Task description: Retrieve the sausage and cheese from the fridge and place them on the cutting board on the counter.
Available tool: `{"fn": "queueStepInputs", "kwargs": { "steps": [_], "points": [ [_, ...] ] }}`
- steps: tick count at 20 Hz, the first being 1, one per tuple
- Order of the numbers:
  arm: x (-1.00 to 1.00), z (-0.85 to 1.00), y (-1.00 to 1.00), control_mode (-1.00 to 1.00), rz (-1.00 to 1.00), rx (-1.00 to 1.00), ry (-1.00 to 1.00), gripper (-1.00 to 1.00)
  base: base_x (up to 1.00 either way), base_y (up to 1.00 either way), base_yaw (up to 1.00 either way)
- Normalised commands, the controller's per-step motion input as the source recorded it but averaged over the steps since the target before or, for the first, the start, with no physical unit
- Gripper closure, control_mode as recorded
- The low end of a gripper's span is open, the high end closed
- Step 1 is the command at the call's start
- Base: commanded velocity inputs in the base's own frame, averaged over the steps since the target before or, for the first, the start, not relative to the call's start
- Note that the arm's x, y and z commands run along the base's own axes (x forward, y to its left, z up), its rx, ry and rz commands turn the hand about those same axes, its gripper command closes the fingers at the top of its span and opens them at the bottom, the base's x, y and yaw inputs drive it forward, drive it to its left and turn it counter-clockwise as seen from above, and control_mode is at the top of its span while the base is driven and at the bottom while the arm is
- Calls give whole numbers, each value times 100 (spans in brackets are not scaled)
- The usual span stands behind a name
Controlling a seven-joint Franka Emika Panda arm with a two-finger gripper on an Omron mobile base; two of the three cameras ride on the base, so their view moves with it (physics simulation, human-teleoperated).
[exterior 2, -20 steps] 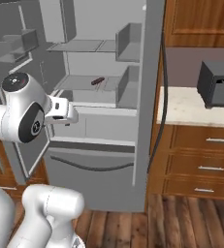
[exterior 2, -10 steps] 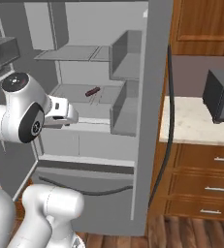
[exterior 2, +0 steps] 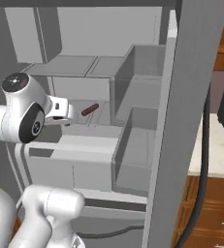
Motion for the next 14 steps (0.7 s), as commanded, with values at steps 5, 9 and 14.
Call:
{"fn": "queueStepInputs", "kwargs": {
  "steps": [5, 9, 14],
  "points": [
    [0, 0, 0, 100, 0, 0, 0, -100, 70, 23, 0],
    [0, 0, 0, 100, 0, 0, 0, -100, 66, 1, -1],
    [60, -62, 0, -100, -6, 0, 9, -100, 0, 0, 0]
  ]
}}
